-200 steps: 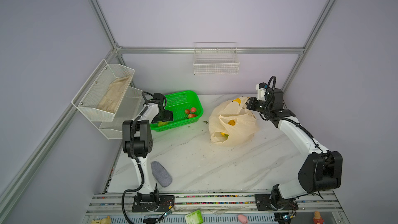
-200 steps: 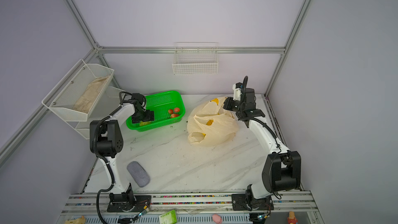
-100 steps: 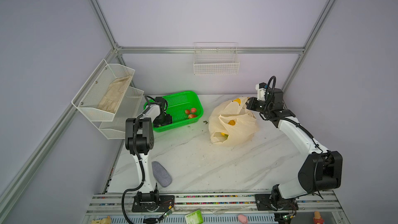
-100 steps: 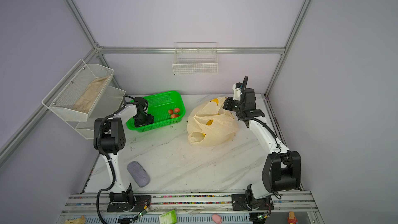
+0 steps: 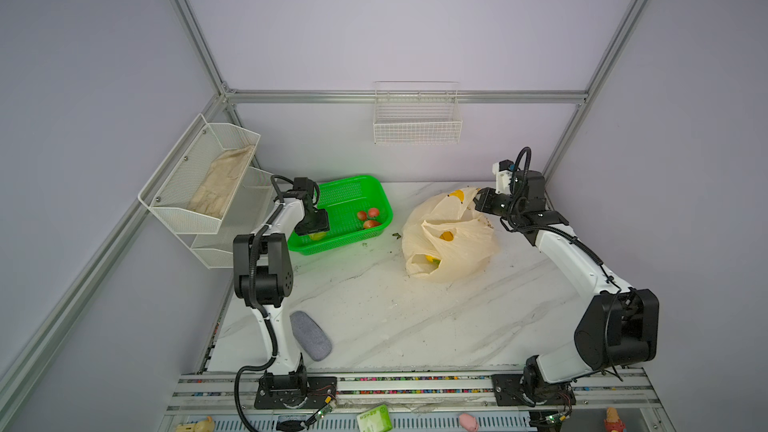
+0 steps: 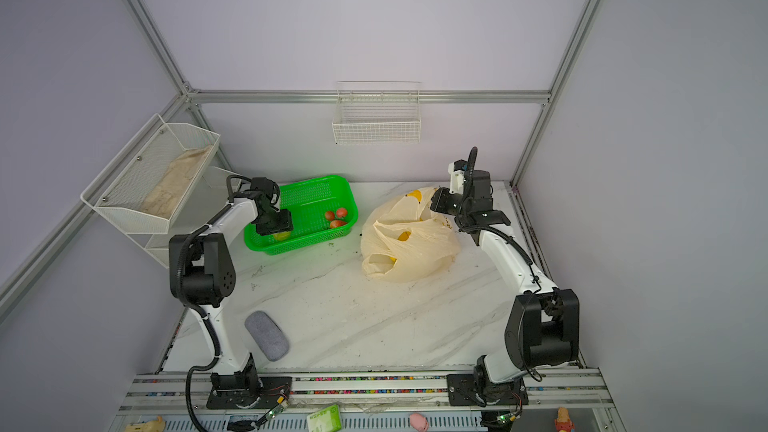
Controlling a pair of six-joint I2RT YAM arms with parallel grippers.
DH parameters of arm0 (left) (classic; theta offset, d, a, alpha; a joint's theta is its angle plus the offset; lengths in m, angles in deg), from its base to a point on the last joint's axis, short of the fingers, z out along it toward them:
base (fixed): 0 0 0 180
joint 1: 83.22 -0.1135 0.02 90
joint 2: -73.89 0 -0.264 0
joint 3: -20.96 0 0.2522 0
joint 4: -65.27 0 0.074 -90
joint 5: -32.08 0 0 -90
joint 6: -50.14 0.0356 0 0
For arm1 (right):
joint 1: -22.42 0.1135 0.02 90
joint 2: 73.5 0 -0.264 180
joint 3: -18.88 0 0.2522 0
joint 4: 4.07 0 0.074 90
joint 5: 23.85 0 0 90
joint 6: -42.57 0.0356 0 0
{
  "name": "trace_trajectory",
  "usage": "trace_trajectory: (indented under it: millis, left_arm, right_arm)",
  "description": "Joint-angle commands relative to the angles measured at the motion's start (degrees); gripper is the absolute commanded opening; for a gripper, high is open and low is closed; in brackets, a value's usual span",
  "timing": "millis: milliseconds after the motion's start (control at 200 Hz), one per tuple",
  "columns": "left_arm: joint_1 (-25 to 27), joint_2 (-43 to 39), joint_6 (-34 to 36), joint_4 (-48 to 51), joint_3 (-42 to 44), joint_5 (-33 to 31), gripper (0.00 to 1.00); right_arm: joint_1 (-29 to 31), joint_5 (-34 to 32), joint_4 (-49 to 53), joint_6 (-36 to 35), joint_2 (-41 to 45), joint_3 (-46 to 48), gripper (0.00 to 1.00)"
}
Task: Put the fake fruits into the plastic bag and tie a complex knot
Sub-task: 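Carry the green pear with the left gripper to the bag mouth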
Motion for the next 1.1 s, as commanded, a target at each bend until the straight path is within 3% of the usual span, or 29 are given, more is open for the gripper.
trace_trajectory:
  millis: [0,135,360,710,965,1095]
  left_arm:
    - [1.23,-11.26,-3.18,-8.06,3.86,5.78,0.51]
    - [6.29,-19.09,-4.08,-12.12,8.84,9.97,0.50]
    - [21.73,-25.28,-6.11,-17.93,13.68,13.11,0.50]
    - [39.92,-19.40,-7.75,-23.70,8.80,18.83,0.47]
    - [48.11,-11.78,-6.18,-24.76,4.07,21.23,0.46]
    - [49.66,-10.04,-5.44,-25.43,4.13,20.85,0.46]
  right_arm:
    - [-0.18,0.28,-1.23,0.25,-0.23,0.67,0.00]
    - [-0.21,0.18,-1.46,0.57,-0.44,0.50,0.00]
    - [-0.15,-0.07,-1.07,0.61,-0.41,0.03,0.00]
    - [-0.16,0.07,-0.33,0.69,-0.13,-0.59,0.00]
    - [-0.16,0.05,-0.15,0.91,0.32,-0.30,0.00]
    - [-0.15,0.40,-0.57,1.05,0.51,0.47,0.00]
